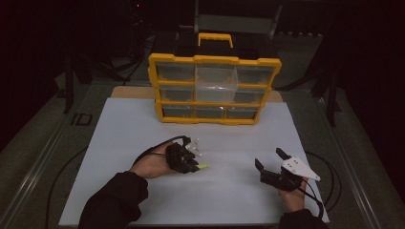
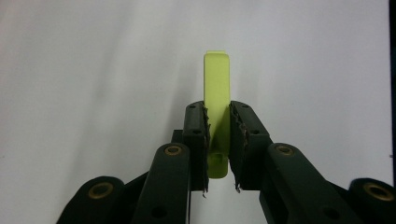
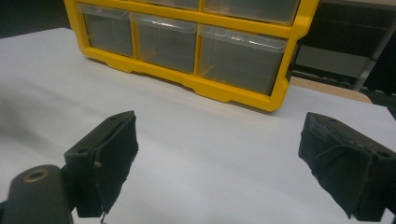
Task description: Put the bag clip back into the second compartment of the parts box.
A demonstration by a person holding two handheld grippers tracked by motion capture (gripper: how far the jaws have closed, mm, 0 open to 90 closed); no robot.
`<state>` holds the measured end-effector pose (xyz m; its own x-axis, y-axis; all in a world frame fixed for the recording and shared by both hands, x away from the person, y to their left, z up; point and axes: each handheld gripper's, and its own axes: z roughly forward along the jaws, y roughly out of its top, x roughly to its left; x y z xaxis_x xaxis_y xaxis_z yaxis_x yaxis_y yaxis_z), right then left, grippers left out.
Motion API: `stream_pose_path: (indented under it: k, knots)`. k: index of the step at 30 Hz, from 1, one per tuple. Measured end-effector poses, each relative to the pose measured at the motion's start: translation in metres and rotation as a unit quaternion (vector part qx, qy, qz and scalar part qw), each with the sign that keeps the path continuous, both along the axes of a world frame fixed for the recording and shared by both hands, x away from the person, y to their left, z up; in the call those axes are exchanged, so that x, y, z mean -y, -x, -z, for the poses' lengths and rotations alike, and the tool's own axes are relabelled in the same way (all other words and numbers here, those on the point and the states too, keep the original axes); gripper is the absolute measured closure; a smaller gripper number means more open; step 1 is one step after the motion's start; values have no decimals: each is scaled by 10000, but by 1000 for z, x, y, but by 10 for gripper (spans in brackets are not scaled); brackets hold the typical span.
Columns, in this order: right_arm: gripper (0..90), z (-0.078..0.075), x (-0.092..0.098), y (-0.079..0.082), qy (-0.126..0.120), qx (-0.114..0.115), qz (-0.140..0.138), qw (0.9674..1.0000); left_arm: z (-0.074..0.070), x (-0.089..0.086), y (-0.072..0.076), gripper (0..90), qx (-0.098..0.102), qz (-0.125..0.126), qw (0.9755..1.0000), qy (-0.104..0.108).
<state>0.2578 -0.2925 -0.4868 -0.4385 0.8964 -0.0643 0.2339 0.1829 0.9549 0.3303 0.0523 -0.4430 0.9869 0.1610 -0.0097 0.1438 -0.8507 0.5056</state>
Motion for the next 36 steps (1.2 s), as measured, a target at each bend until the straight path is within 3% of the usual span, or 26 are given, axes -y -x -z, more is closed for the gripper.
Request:
stream_pose_path:
  k: [15,22,36]
  knots:
    - [114,0,0,1,-61,18,0,10000,-24,-11,-4,781,138,-85,9997,166]
    - [114,-1,2,1,-130,69,-61,9999,-39,-17,-7,781,204,-149,9990,375]
    - [113,-1,2,1,-208,79,-83,9997,-58,-28,-14,781,353,-252,9981,432]
